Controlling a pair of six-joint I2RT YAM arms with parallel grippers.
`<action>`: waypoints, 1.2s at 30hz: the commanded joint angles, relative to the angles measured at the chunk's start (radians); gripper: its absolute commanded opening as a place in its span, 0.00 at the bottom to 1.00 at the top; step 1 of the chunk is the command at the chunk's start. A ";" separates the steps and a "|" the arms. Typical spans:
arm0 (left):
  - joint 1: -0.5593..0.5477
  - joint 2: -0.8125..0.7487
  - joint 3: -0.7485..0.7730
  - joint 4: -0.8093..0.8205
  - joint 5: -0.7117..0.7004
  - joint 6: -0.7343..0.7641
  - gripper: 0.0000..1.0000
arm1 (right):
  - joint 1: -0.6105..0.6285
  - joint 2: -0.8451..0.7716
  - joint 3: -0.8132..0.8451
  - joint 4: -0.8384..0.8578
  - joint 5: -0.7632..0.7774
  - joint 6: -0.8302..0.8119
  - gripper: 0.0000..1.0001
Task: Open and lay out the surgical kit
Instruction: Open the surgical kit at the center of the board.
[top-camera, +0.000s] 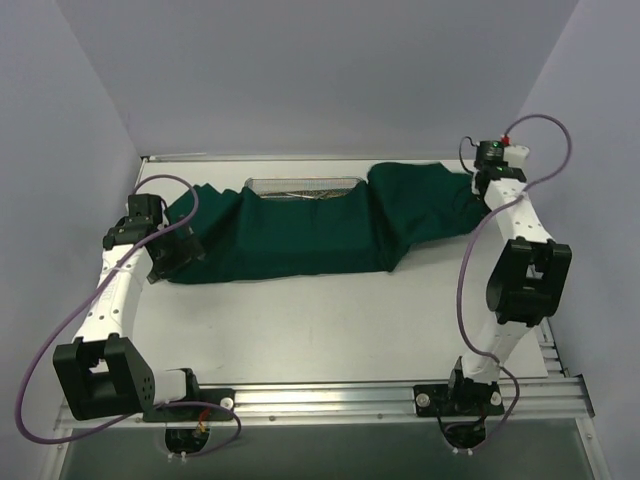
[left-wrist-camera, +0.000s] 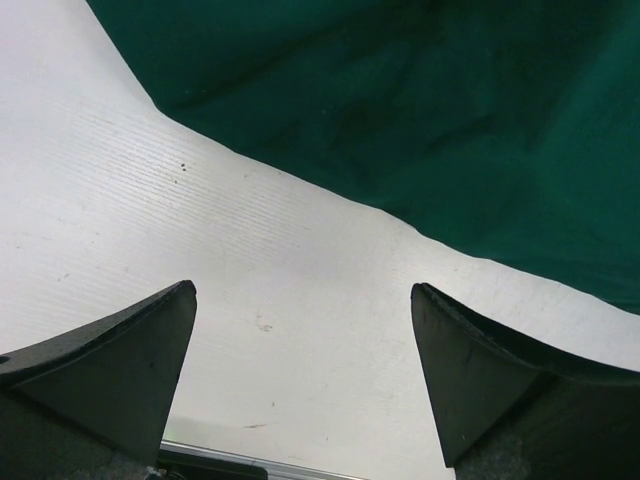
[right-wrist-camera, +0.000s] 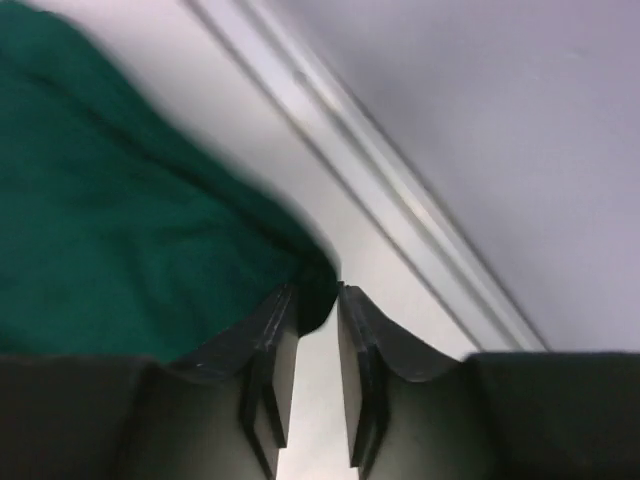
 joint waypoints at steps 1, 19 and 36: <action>0.011 -0.007 0.013 0.050 -0.022 0.009 0.98 | -0.053 -0.107 -0.093 -0.007 -0.050 0.059 0.27; 0.026 0.452 0.397 0.249 0.027 0.206 0.02 | 0.053 0.048 0.027 0.036 -0.421 0.182 0.58; 0.068 1.179 1.133 0.036 0.254 0.200 0.02 | 0.057 0.141 0.037 0.095 -0.529 0.170 0.57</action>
